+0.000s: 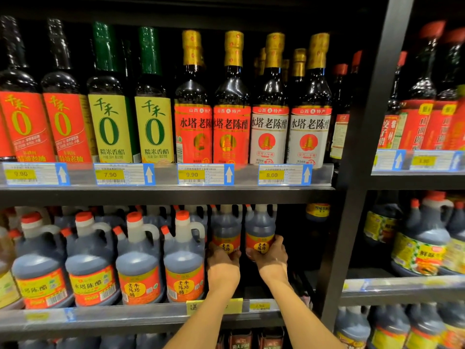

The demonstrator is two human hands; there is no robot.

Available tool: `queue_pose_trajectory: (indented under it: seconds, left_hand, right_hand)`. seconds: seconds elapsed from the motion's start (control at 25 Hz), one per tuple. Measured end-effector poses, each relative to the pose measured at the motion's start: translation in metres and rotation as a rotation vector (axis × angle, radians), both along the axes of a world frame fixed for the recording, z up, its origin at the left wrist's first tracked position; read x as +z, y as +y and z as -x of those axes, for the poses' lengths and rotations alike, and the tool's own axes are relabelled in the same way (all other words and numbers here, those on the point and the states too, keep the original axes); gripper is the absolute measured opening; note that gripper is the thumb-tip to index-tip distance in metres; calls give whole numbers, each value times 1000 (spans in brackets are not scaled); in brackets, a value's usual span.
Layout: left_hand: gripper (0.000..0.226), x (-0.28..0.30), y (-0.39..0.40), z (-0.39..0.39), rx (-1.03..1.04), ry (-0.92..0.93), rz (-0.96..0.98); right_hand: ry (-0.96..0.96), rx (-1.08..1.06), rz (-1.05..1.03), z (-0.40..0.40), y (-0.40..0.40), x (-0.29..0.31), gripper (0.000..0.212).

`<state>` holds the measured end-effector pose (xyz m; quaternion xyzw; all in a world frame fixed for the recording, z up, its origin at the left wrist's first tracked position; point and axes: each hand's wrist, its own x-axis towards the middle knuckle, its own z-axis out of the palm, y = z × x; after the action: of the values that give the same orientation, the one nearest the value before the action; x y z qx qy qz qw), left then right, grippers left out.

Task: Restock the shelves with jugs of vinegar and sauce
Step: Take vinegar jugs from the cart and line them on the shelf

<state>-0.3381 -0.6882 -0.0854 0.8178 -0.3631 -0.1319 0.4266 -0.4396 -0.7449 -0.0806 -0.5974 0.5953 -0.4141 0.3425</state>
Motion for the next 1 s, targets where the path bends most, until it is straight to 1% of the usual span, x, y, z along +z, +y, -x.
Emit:
queue_pose_trajectory:
  seconds: [0.16, 0.4, 0.6, 0.8, 0.88, 1.0]
  left_hand:
    - [57, 0, -1, 0, 14, 8, -4]
    - [62, 0, 1, 0, 0, 12, -4]
    - [58, -3, 3, -1, -25, 13, 32]
    - [56, -2, 5, -1, -22, 11, 34]
    - [56, 0, 8, 1, -24, -2, 31]
    - [57, 5, 14, 1, -54, -44, -12]
  right_hand:
    - [-5, -8, 5, 3, -2, -2, 78]
    - [4, 0, 14, 2, -3, -3, 78]
    - [9, 15, -7, 0, -2, -2, 83]
    - [21, 15, -24, 0, -4, -3, 83]
    - [50, 24, -39, 0, -3, -2, 85]
    - [166, 54, -69, 3, -2, 3, 92]
